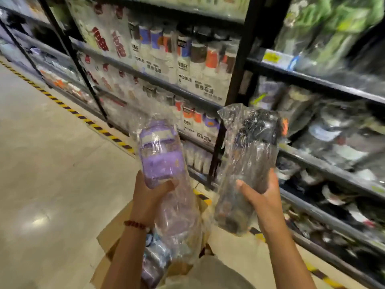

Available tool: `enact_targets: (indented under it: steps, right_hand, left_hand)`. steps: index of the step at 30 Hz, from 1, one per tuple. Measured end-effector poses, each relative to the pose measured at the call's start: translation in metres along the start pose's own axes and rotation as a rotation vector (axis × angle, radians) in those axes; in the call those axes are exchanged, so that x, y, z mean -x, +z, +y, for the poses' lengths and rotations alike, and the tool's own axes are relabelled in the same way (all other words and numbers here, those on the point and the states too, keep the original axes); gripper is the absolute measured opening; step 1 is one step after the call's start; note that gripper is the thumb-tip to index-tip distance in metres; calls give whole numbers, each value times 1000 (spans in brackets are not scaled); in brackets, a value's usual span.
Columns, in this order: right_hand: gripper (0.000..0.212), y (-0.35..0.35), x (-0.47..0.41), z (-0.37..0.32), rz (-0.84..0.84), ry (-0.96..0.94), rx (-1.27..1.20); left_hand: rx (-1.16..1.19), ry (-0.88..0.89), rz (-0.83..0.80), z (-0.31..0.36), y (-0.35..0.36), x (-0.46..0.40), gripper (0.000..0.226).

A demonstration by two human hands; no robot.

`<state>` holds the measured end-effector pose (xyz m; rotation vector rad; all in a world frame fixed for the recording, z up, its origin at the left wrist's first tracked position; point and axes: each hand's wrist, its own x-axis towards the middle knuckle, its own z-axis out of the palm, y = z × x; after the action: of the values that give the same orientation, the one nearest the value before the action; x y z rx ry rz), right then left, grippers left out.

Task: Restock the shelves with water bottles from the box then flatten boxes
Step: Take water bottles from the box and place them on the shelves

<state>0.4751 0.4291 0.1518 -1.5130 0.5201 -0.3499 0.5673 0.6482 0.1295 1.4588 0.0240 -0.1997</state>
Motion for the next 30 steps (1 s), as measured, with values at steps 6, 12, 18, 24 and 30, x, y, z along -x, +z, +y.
enact_targets:
  steps: [6, 12, 18, 24, 30]
  right_hand:
    - [87, -85, 75, 23, 271, 49, 27]
    - [94, -162, 118, 24, 537, 68, 4]
    - [72, -259, 137, 16, 677, -11, -16]
    - [62, -387, 150, 0, 742, -63, -19]
    - [85, -498, 170, -7, 792, -78, -29]
  left_hand:
    - [-39, -128, -259, -31, 67, 30, 91]
    - [-31, -190, -505, -20, 160, 74, 91]
    - [-45, -159, -676, -12, 275, 118, 81]
    - [-84, -47, -773, -12, 404, 181, 81]
    - [-63, -27, -854, -19, 509, 247, 83]
